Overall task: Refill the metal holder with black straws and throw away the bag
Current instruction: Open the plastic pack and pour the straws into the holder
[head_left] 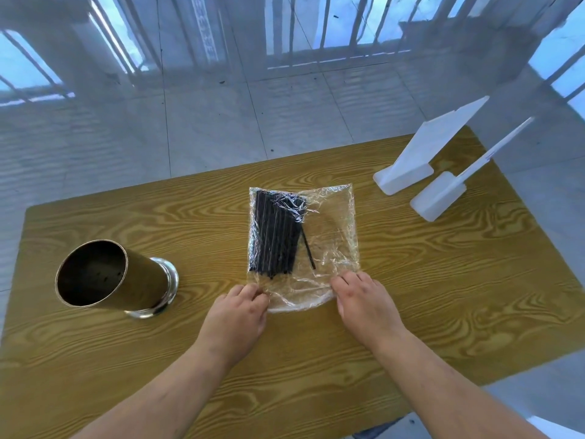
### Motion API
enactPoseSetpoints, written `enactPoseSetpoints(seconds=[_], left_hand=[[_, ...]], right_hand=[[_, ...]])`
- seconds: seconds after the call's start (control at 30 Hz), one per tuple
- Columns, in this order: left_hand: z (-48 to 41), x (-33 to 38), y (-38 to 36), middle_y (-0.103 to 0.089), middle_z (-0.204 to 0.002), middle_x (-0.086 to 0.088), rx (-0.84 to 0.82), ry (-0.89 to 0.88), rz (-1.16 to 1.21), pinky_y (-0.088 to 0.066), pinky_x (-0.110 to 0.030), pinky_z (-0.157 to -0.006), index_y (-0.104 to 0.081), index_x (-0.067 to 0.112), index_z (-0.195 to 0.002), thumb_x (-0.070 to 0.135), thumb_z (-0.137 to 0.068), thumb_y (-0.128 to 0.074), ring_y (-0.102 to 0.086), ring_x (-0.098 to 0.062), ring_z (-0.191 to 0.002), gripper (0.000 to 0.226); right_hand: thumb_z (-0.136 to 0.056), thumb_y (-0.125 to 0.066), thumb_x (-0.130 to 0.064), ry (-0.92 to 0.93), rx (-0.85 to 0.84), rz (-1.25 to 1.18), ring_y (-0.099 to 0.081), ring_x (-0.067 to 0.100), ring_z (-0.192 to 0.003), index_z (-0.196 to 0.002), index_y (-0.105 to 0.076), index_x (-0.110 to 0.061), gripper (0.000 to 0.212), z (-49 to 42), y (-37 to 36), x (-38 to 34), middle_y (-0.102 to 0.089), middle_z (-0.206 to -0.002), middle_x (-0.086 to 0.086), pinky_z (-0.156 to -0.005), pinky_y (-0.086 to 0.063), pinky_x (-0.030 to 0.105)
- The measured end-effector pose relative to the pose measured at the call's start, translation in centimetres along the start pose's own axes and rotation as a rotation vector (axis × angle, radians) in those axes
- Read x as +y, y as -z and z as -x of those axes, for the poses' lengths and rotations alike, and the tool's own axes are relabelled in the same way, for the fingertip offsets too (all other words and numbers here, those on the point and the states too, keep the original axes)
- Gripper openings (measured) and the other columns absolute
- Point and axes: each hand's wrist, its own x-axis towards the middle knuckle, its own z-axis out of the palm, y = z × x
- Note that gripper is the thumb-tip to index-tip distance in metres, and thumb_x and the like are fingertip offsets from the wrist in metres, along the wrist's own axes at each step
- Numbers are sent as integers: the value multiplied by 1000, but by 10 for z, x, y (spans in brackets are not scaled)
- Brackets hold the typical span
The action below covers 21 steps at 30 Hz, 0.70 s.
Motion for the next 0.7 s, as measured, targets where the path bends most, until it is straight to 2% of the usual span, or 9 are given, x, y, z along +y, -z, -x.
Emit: enactPoseSetpoints(seconds=[0.1, 0.2, 0.3, 0.4, 0.47, 0.57, 0.7], left_hand=[[3, -3, 9, -70, -114, 8, 42, 24, 20, -51, -37, -91, -67, 25, -109, 38, -105, -42, -63, -19, -107, 28], [5, -8, 25, -71, -98, 9, 86, 53, 78, -48, -36, -82, -63, 27, -101, 36, -103, -45, -64, -18, -95, 20], [8, -9, 51, -72, -84, 7, 140, 75, 107, -49, -39, -73, -66, 23, -93, 32, -97, -58, -66, -24, -83, 13], [10, -8, 78, -71, -80, 4, 205, 86, 115, -52, -41, -73, -68, 20, -89, 29, -93, -65, -65, -28, -81, 10], [13, -8, 96, -72, -83, 3, 257, 77, 118, -53, -42, -76, -69, 20, -94, 30, -91, -68, -66, -29, -84, 11], [18, -8, 123, -75, -96, 1, 319, 51, 93, -56, -45, -84, -71, 17, -111, 36, -81, -79, -70, -30, -93, 36], [20, -8, 156, -73, -104, -2, 384, -21, -1, -58, -48, -85, -66, 15, -126, 43, -73, -88, -73, -31, -95, 64]], right_hand=[[-109, -43, -19, -3, 32, -17, -60, 17, -99, -108, -67, -23, 24, 1, 11, -2, -68, -109, -6, -86, -50, 32], [-111, -39, -26, 5, 63, -76, -57, 16, -96, -109, -66, -23, 27, 5, 28, -3, -68, -105, -7, -88, -50, 33], [-110, -44, -26, 8, 123, -174, -56, 15, -90, -104, -66, -21, 23, 7, 51, -8, -64, -96, -8, -89, -49, 34], [-109, -50, -26, 10, 234, -231, -57, 16, -84, -99, -66, -19, 20, 11, 77, -16, -64, -89, -7, -84, -48, 34], [-109, -51, -25, 23, 292, -266, -59, 15, -85, -99, -67, -19, 20, 12, 94, -22, -67, -90, -7, -85, -47, 34], [-109, -53, -24, 67, 336, -328, -63, 16, -84, -101, -68, -19, 18, 12, 121, -33, -70, -91, -7, -87, -48, 37], [-108, -57, -24, 107, 387, -387, -62, 10, -77, -101, -67, -21, 14, 10, 153, -48, -70, -86, -11, -77, -50, 34]])
